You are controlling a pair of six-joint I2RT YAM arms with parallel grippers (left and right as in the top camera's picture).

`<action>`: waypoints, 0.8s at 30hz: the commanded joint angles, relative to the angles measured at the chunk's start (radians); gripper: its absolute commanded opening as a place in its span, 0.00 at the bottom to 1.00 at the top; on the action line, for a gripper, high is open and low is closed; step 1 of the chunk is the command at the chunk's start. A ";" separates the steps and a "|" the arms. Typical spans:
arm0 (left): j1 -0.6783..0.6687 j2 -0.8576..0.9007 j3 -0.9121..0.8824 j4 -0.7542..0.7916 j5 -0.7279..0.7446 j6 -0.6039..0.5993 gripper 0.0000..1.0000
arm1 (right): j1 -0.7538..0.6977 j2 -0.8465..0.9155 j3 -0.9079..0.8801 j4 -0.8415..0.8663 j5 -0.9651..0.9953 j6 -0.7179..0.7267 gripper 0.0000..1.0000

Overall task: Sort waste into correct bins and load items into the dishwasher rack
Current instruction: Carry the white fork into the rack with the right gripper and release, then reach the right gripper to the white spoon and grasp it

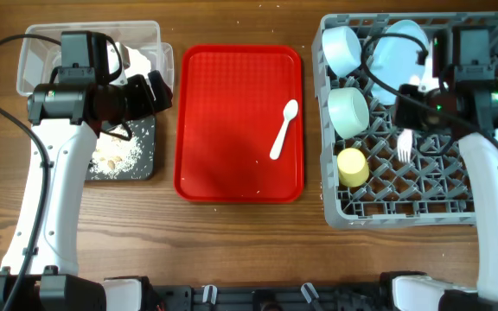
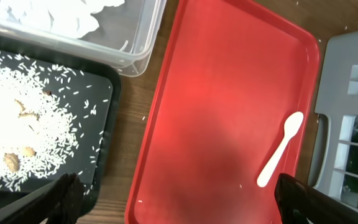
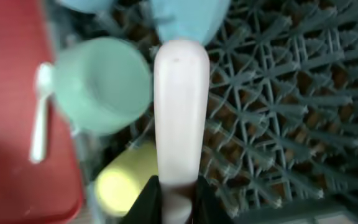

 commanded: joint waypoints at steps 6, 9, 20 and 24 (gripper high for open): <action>0.005 -0.002 0.009 0.003 0.001 -0.005 1.00 | -0.072 0.055 -0.405 0.332 0.044 -0.154 0.17; 0.005 -0.002 0.009 0.003 0.001 -0.005 1.00 | -0.072 0.057 -0.402 0.331 0.035 -0.113 0.47; 0.005 -0.002 0.009 0.003 0.001 -0.005 1.00 | -0.036 -0.054 -0.114 0.257 -0.716 -0.064 0.39; 0.005 -0.002 0.009 0.003 0.001 -0.005 1.00 | 0.235 -0.013 -0.115 0.429 -0.455 0.183 0.41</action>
